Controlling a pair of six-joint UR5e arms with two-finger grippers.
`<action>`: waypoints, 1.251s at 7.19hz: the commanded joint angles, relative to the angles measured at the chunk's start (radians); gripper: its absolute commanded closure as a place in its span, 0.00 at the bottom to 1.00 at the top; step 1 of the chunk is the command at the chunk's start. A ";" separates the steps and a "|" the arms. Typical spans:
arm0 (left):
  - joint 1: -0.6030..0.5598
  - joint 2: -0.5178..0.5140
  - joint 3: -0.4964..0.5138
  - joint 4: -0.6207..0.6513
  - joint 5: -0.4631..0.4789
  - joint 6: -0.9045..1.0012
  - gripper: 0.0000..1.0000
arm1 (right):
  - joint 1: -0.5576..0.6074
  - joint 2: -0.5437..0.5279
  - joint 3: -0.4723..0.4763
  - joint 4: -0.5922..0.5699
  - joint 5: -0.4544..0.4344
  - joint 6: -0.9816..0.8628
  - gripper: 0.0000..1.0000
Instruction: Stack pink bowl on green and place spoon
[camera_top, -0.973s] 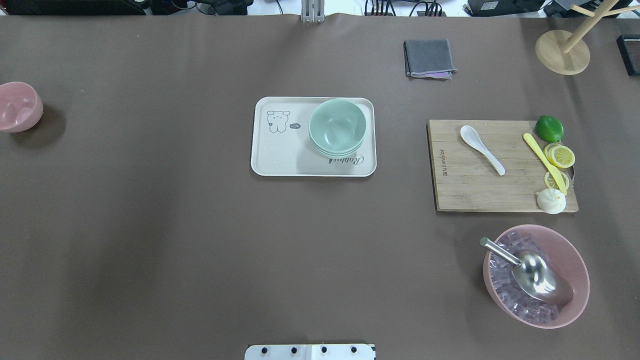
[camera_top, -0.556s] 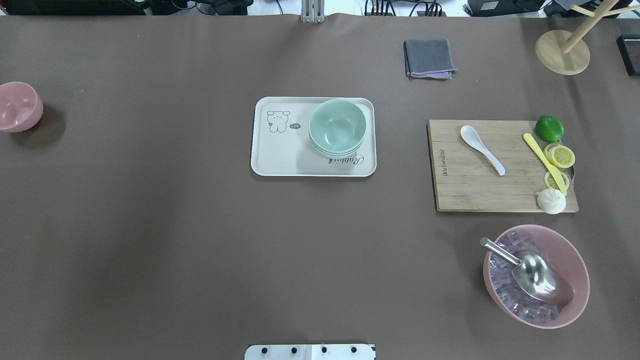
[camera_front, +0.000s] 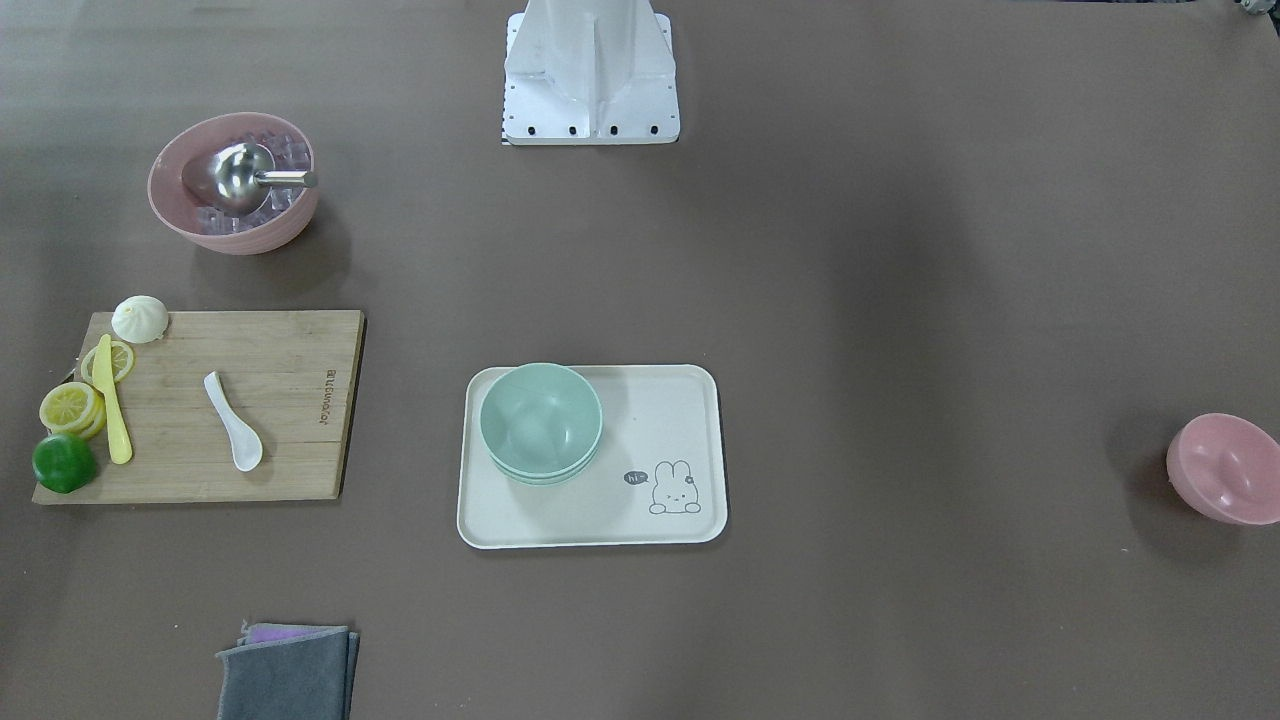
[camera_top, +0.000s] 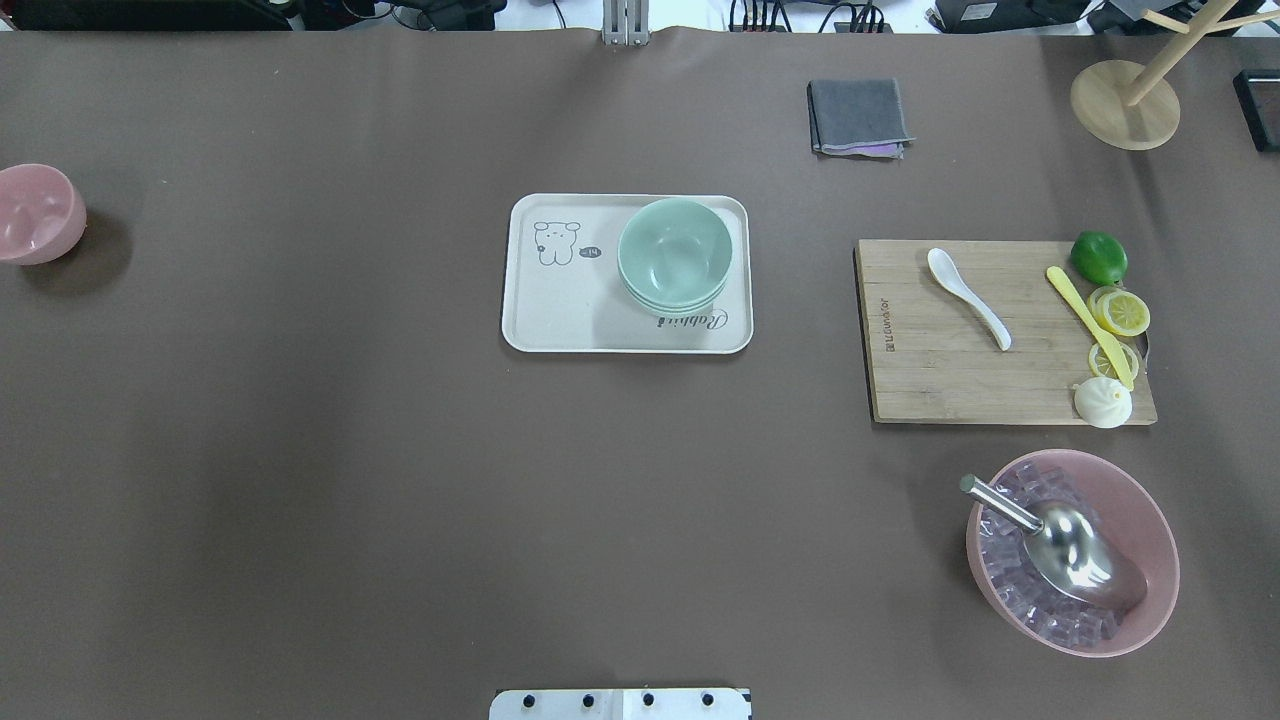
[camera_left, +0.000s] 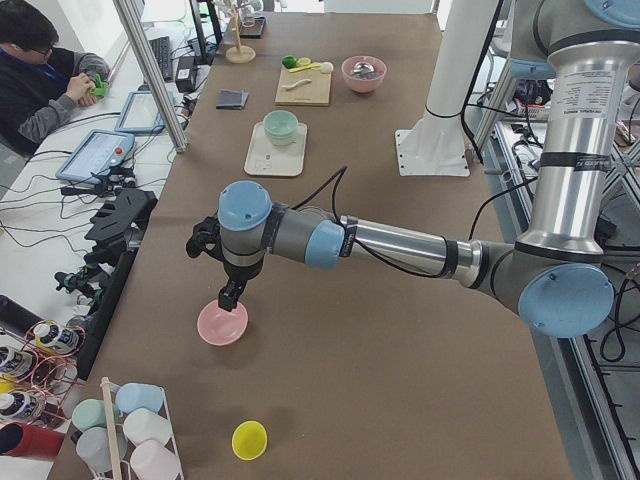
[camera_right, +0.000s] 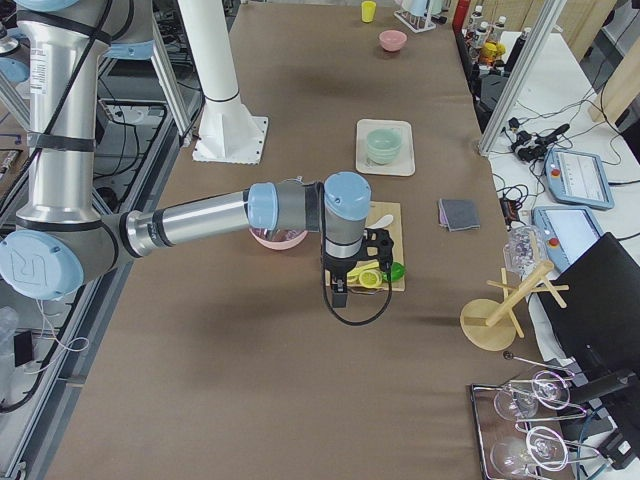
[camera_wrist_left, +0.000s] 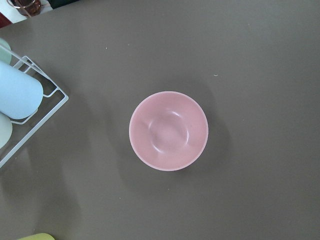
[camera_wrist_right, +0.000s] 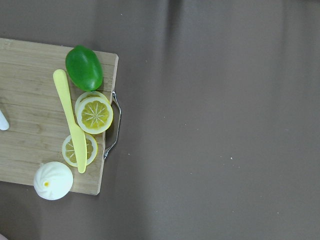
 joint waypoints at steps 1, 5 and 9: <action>0.003 -0.010 0.052 -0.023 -0.039 -0.009 0.01 | -0.003 -0.002 -0.039 0.084 0.015 -0.001 0.00; 0.052 -0.094 0.224 -0.055 -0.025 -0.066 0.01 | -0.115 0.046 -0.047 0.146 0.006 0.045 0.00; 0.052 -0.077 0.238 -0.043 -0.020 -0.071 0.01 | -0.115 0.060 0.052 0.146 -0.086 0.048 0.00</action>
